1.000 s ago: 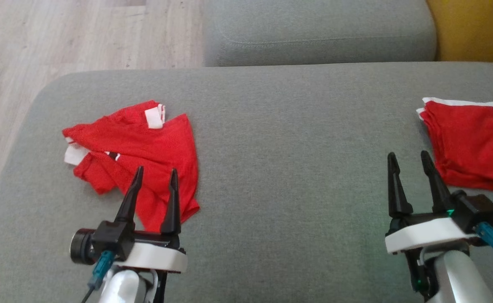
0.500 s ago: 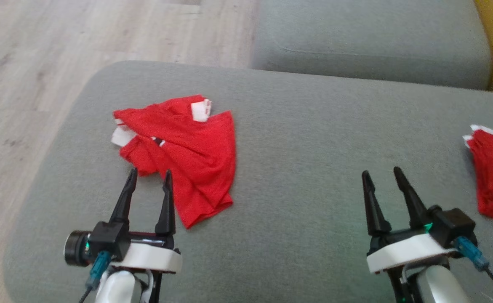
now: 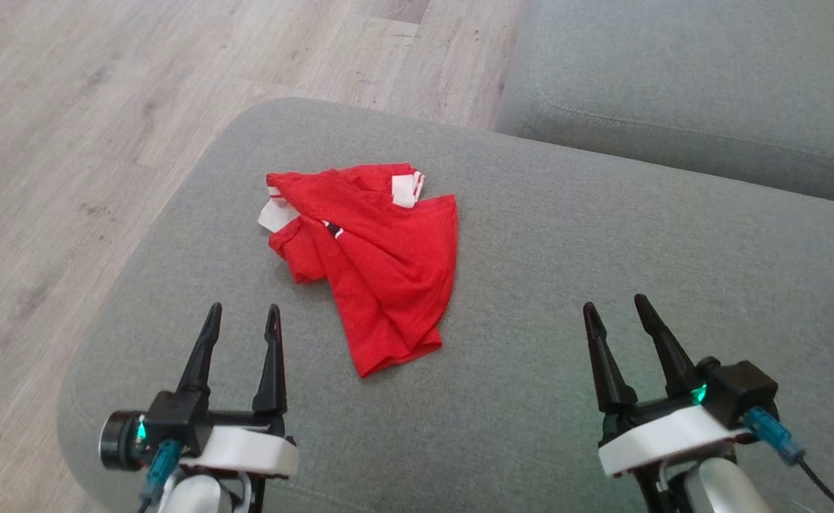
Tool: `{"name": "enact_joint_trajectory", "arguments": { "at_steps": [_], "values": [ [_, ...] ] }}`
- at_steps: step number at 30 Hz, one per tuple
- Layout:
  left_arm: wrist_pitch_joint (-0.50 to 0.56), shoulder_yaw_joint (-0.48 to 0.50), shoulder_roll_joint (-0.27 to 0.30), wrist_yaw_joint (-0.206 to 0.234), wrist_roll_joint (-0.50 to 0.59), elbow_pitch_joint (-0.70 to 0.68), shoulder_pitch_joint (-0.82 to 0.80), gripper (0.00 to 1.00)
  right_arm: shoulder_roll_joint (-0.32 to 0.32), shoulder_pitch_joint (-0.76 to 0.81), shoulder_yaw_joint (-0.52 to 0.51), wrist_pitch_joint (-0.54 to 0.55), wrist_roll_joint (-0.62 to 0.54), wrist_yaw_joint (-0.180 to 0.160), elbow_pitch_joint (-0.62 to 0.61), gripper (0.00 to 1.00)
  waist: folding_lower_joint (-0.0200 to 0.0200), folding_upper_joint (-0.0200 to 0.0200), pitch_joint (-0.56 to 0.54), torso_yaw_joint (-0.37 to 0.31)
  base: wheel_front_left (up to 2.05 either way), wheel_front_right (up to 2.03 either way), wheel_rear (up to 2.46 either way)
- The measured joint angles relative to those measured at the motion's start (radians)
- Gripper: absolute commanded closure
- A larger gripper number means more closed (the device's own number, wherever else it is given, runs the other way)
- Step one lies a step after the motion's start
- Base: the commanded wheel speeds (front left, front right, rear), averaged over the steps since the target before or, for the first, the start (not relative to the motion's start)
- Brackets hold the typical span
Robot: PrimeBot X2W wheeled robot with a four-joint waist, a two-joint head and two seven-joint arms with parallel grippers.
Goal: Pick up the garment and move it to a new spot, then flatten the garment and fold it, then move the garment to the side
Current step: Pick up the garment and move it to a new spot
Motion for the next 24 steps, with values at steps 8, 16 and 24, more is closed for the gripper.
{"name": "enact_joint_trajectory", "arguments": {
  "at_steps": [8, 16, 24],
  "values": [
    [0.0, 0.016, 0.001, -0.001, 0.002, 0.003, -0.003, 0.0, 0.0, -0.002, 0.017, 0.0, 0.0, 0.0, -0.002, 0.0, 0.0, 0.0, 0.027, -0.016, 0.0, 0.0, 0.0],
    [0.131, -0.054, 0.006, -0.041, 0.058, 0.128, -0.202, 0.0, 0.0, -0.083, -0.032, 0.0, -0.001, 0.0, -0.056, 0.0, 0.0003, 0.0, 0.133, -0.077, 0.0, 0.0, 0.0],
    [0.372, -0.177, 0.007, -0.115, 0.083, 0.337, -0.454, 0.0, 0.0, -0.154, -0.038, 0.0, -0.003, 0.0, -0.087, 0.0, 0.0005, -0.0001, 0.268, -0.165, 0.0, 0.0, 0.0]
  ]
}}
